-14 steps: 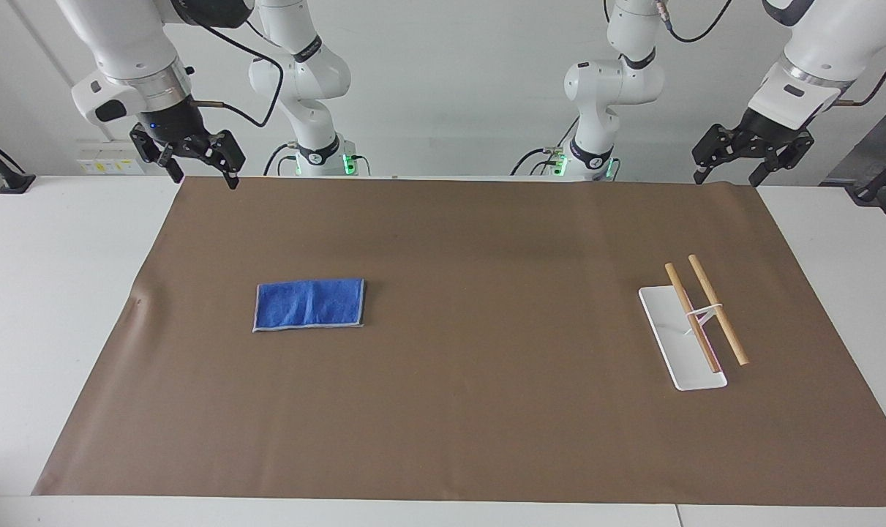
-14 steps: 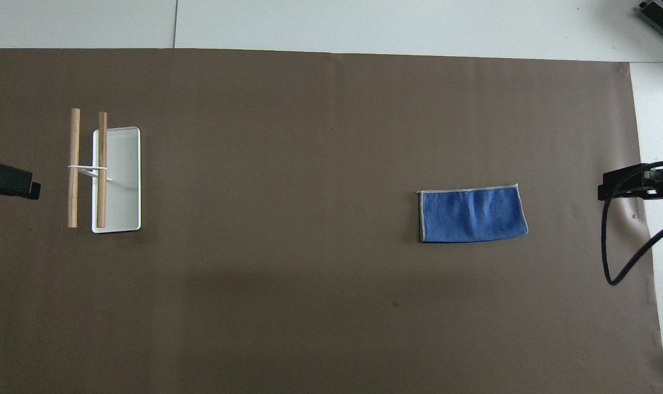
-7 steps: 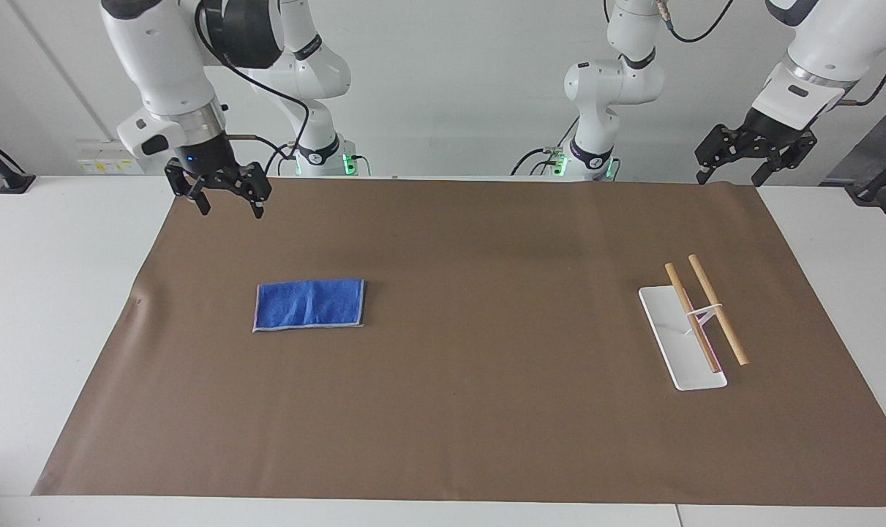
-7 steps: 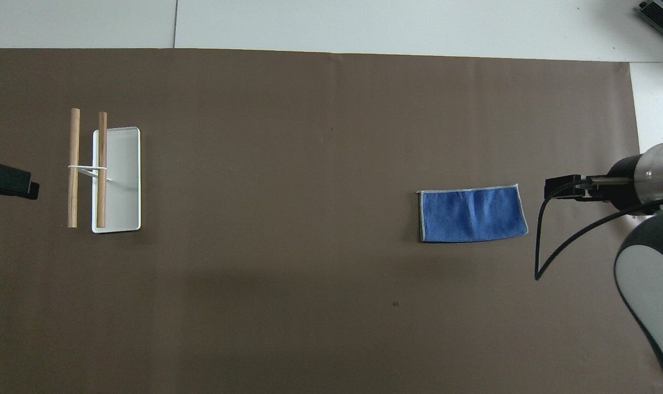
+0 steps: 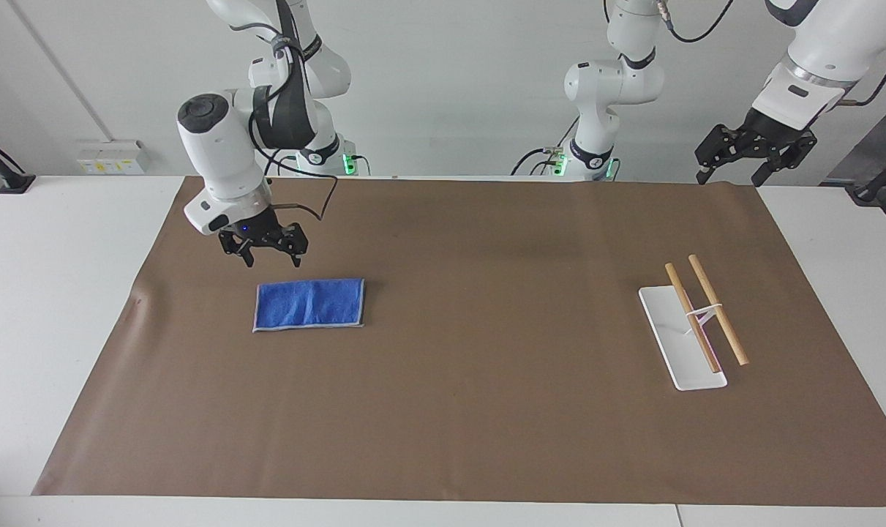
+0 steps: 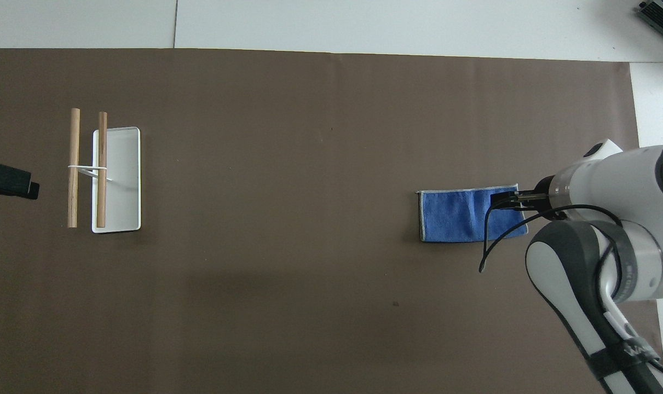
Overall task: Right arm passes towel to left arm to hang
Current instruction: 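Grasp the blue towel edge with the right gripper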
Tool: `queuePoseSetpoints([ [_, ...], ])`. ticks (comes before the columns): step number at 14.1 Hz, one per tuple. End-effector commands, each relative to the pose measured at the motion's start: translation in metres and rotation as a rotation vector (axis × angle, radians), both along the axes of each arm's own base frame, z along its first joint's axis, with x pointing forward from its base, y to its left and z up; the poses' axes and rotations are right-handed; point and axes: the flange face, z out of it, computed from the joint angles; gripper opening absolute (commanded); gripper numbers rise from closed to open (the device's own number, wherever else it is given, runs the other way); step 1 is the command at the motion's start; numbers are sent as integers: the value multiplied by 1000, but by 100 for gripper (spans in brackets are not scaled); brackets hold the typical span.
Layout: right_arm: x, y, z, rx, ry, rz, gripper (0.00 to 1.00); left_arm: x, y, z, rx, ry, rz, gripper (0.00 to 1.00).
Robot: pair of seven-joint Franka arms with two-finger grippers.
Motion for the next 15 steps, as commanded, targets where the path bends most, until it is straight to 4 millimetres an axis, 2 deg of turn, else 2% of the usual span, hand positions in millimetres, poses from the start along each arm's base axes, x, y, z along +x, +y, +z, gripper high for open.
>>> queuePoseSetpoints([
  [1,7,-1,-44,29,-13,26,100,-8,2,0,15,1,1,100],
  [3,4,3,-74,26,-26,38,100,-8,2,0,15,3,1,100],
  [5,-5,4,-90,21,-39,62,100,-8,2,0,15,3,1,100],
  [7,-8,5,-97,24,-27,64,100,-8,2,0,15,3,1,100],
  [9,-7,9,-112,27,-37,64,100,-8,2,0,15,3,1,100],
  [15,-6,10,-125,43,-49,40,100,-8,2,0,15,1,1,100],
])
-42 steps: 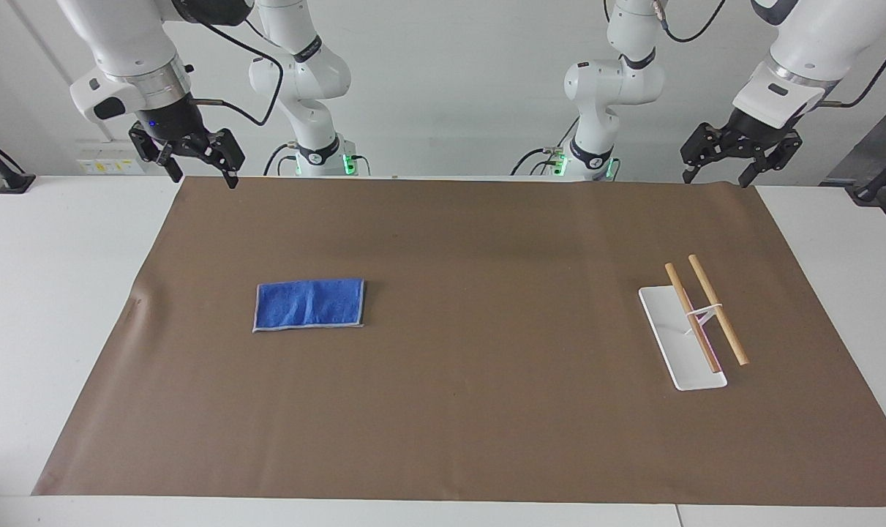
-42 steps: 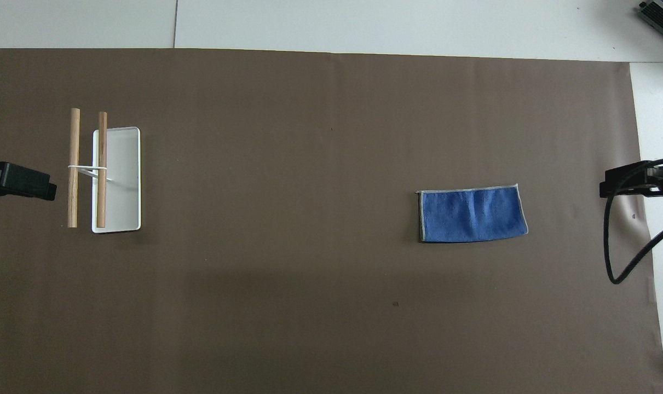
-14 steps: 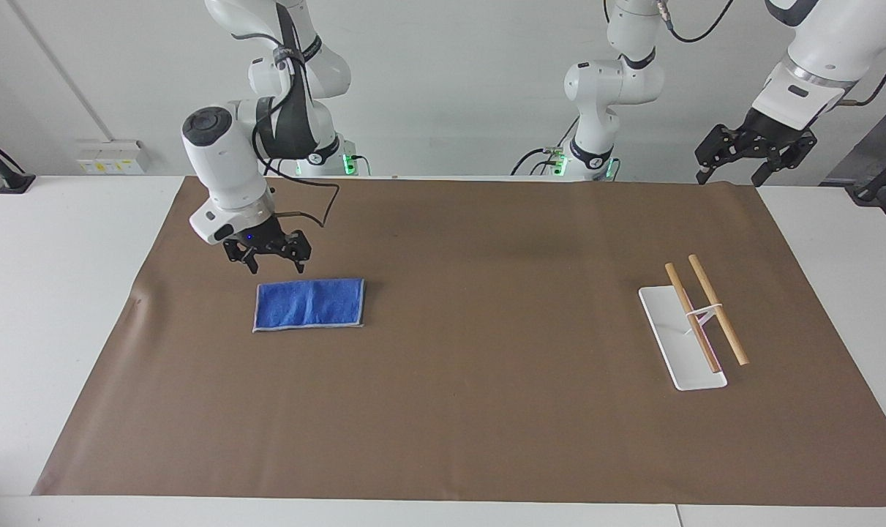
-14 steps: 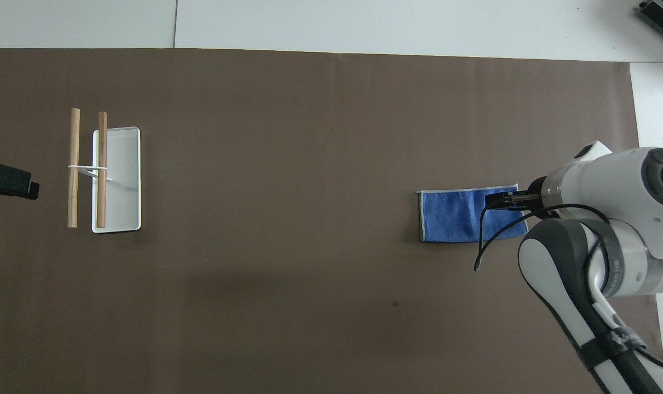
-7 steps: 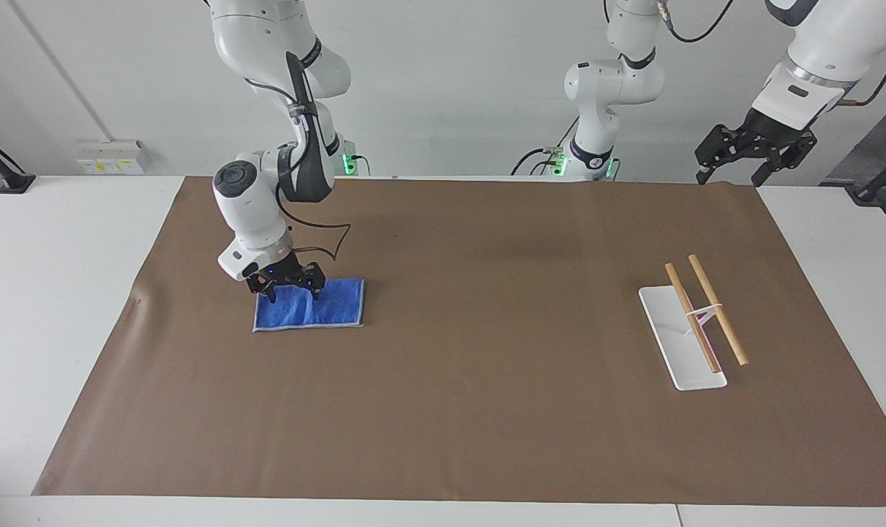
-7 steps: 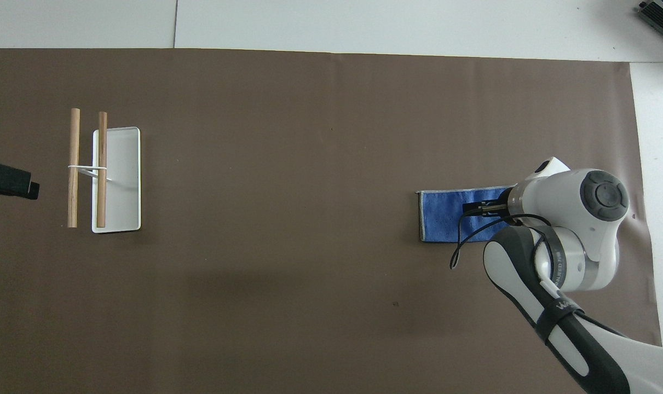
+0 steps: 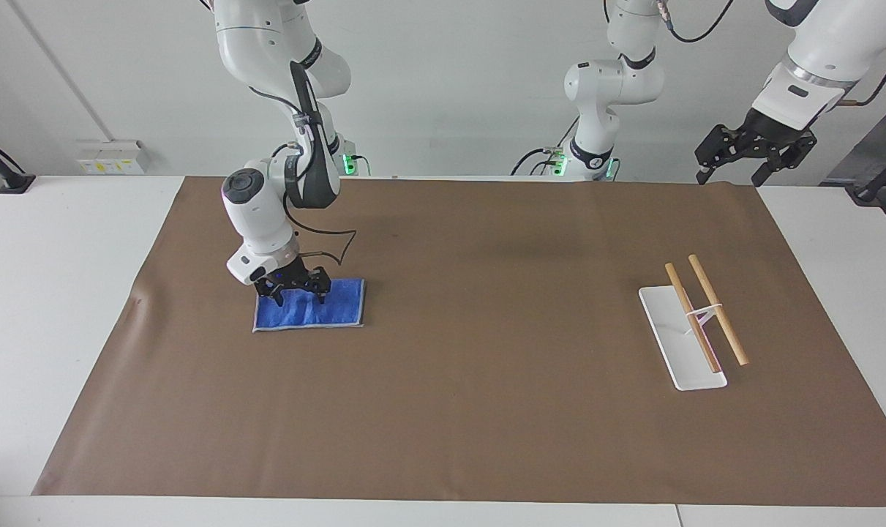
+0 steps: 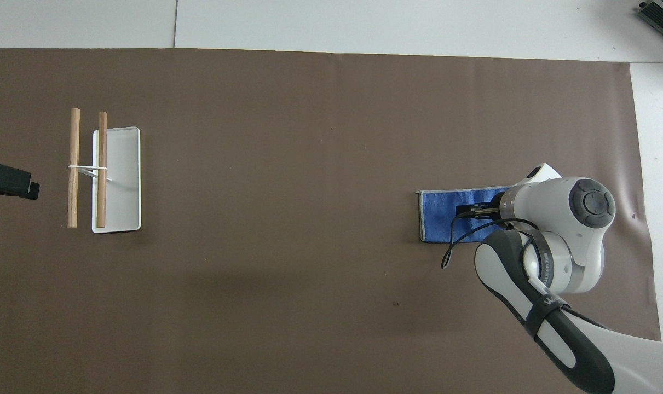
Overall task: Right arm passes towel to left arm to hang
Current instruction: 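Grasp the blue towel edge with the right gripper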
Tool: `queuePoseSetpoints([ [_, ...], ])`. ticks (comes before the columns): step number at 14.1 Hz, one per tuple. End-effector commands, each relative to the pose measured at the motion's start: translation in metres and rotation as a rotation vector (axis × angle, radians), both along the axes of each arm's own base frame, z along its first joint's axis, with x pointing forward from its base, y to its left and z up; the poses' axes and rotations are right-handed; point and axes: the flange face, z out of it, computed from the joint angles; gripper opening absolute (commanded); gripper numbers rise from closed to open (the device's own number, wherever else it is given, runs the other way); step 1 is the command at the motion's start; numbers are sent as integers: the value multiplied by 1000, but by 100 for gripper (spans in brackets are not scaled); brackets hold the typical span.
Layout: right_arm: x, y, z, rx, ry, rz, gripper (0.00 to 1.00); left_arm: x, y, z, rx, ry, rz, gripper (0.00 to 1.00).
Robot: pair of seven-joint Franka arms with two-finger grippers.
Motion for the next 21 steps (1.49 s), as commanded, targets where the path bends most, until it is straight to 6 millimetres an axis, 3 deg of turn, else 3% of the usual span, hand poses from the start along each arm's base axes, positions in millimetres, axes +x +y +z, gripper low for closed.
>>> queuePoseSetpoints([
  [1,-1,4,-7,14,-13,19,100,-8,2,1,15,1,1,100],
  [3,0,5,-8,13,-29,20,100,-8,2,1,15,1,1,100],
  [6,0,5,-9,13,-25,17,41,-8,2,1,15,1,1,100],
  [8,-1,5,-9,14,-19,15,10,-8,2,1,15,1,1,100],
  [9,1,7,-7,15,-20,14,0,-8,2,1,15,1,1,100],
  [11,6,20,3,20,-24,38,0,-8,2,1,15,1,1,100],
  [14,21,32,34,47,-4,48,0,-8,2,0,15,2,1,100],
  [21,56,67,136,356,-10,-60,0,-8,2,1,15,1,1,100],
])
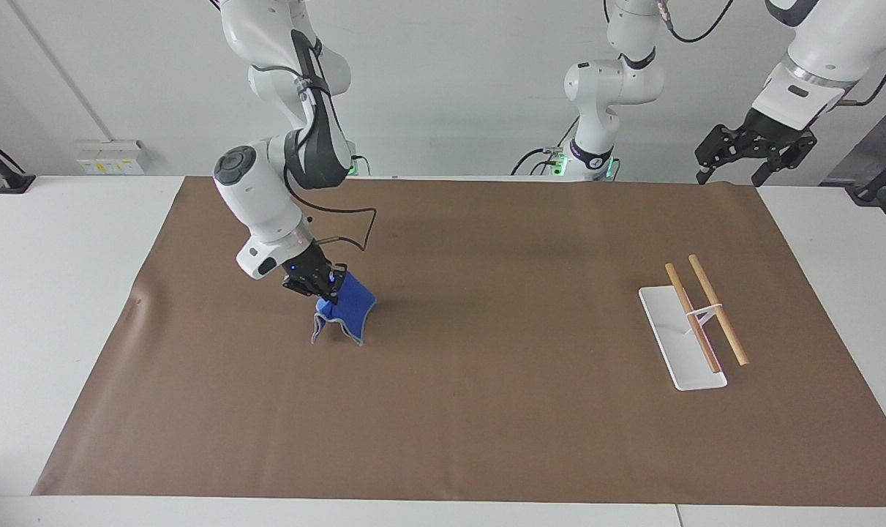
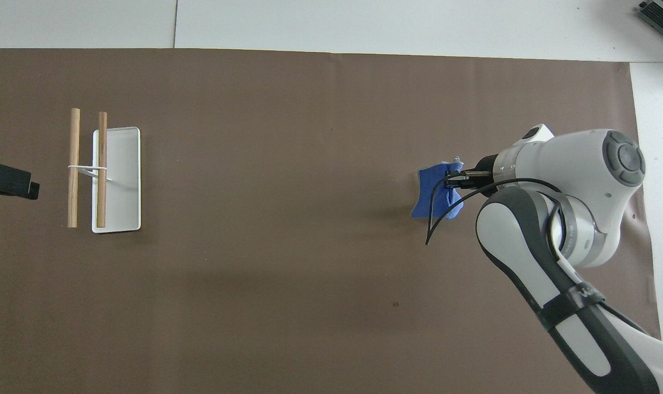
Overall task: Right arm passes towel to left arm to hang
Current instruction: 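Lift the towel with the right gripper while the left gripper approaches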
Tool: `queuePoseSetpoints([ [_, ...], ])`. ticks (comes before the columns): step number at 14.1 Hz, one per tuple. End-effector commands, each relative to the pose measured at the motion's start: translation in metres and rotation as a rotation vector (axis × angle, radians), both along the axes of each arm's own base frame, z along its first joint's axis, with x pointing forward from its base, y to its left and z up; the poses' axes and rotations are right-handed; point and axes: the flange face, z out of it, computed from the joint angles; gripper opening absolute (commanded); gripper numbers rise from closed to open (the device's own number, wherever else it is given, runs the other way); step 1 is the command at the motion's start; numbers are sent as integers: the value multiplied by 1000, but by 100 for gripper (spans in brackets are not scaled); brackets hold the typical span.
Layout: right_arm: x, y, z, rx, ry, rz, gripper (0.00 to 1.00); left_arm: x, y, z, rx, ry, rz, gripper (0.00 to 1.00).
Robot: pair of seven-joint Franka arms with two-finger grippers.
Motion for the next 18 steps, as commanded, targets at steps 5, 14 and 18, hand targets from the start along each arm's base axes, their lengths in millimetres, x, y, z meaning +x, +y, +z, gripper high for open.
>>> queuePoseSetpoints([
  [5,14,31,60,399,30,-105,0,-8,2,1,15,1,1,100],
  [14,7,102,92,952,95,-333,0,-8,-34,-10,-40,-48,26,100],
  [18,-3,140,94,1071,120,-392,0,-17,-90,-29,-194,-93,361,100],
])
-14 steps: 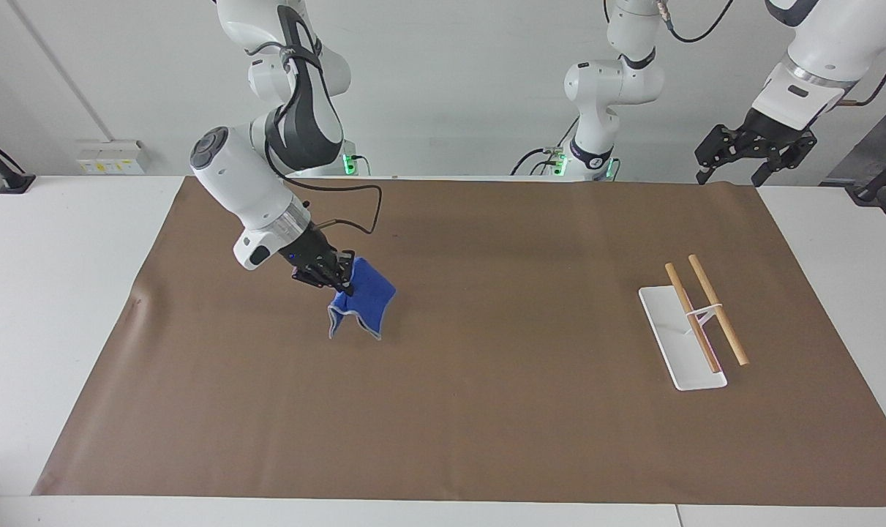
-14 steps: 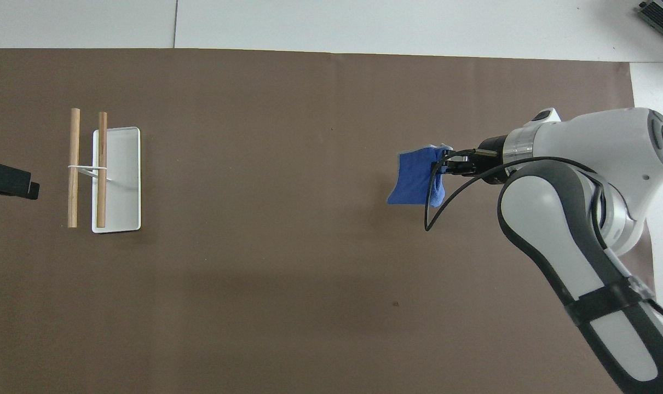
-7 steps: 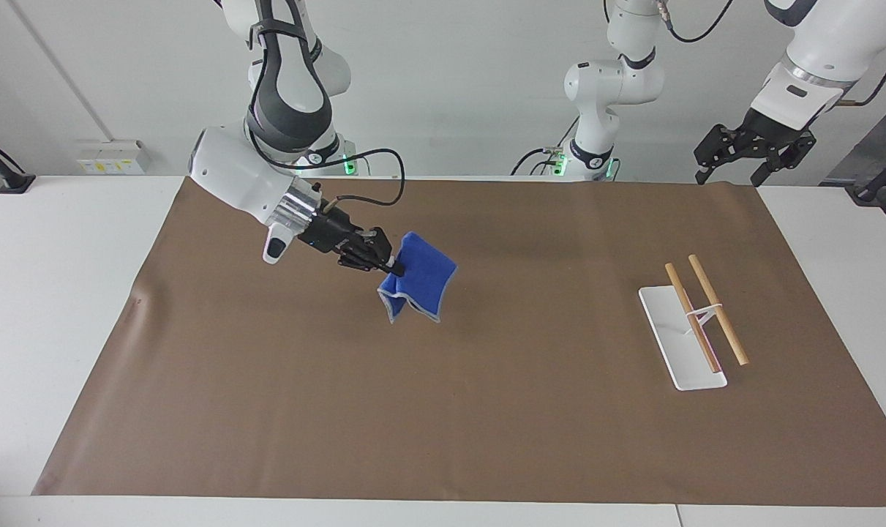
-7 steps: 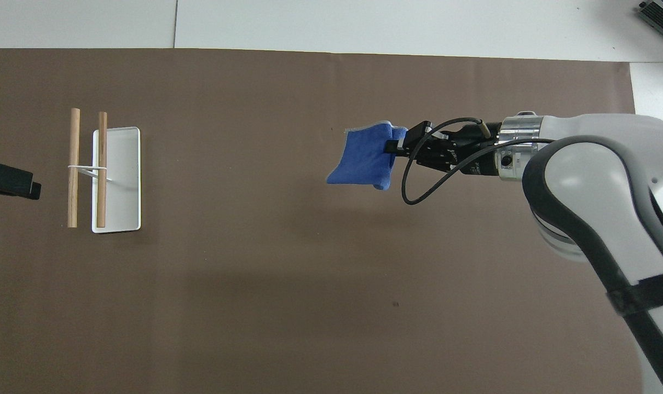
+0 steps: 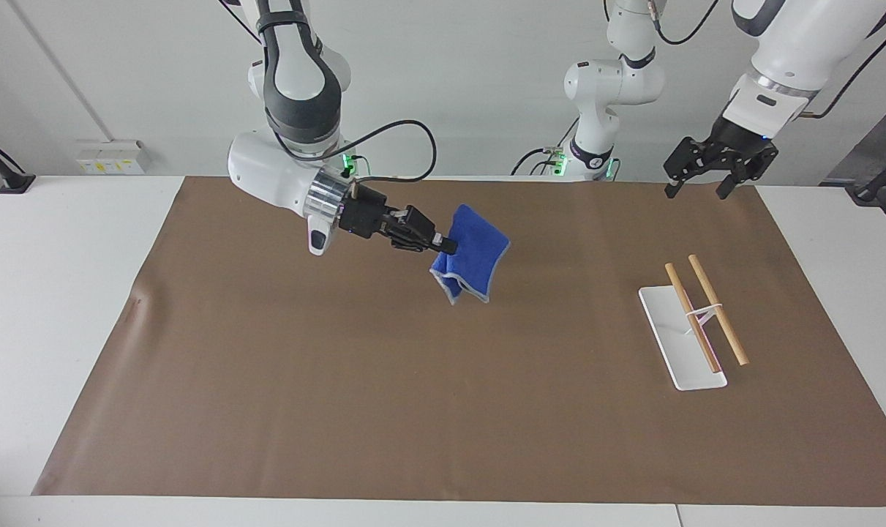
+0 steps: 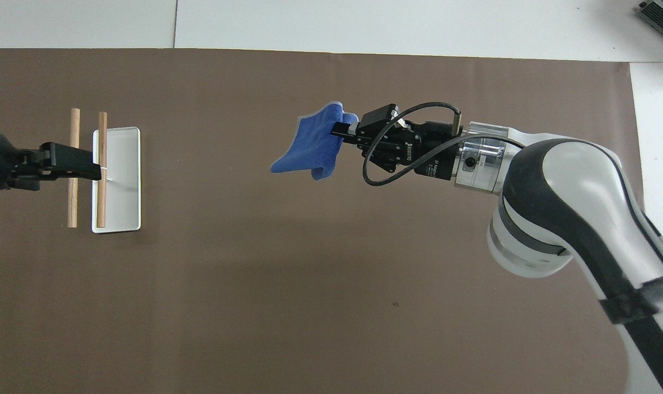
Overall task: Right arm passes towel to left arm to hang
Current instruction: 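Lift the towel with the right gripper while the left gripper approaches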
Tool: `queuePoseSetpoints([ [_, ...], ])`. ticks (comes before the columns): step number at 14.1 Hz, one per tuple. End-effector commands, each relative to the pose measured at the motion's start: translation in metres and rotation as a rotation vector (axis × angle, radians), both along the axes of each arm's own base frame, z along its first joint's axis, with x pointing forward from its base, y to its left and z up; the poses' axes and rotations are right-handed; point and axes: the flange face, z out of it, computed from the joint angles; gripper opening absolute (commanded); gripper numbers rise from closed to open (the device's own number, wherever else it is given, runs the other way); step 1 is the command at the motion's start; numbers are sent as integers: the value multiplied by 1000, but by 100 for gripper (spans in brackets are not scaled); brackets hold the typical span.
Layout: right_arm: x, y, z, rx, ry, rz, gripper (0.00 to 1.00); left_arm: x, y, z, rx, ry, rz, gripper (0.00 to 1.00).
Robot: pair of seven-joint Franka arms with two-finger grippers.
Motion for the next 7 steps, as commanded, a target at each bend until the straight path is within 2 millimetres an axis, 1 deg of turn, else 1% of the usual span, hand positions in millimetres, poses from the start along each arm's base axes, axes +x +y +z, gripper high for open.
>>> queuePoseSetpoints([
  [1,-4,10,3,43,-26,-15,0,-20,-28,-9,-117,-11,232,100],
  [3,-4,10,3,41,-35,-14,0,-23,-54,-12,-200,-3,384,100],
  [5,-4,10,3,34,-37,-15,0,-34,-82,-18,-235,16,511,100],
  [7,-5,11,3,30,-37,-11,0,-47,-108,-25,-277,40,597,100],
])
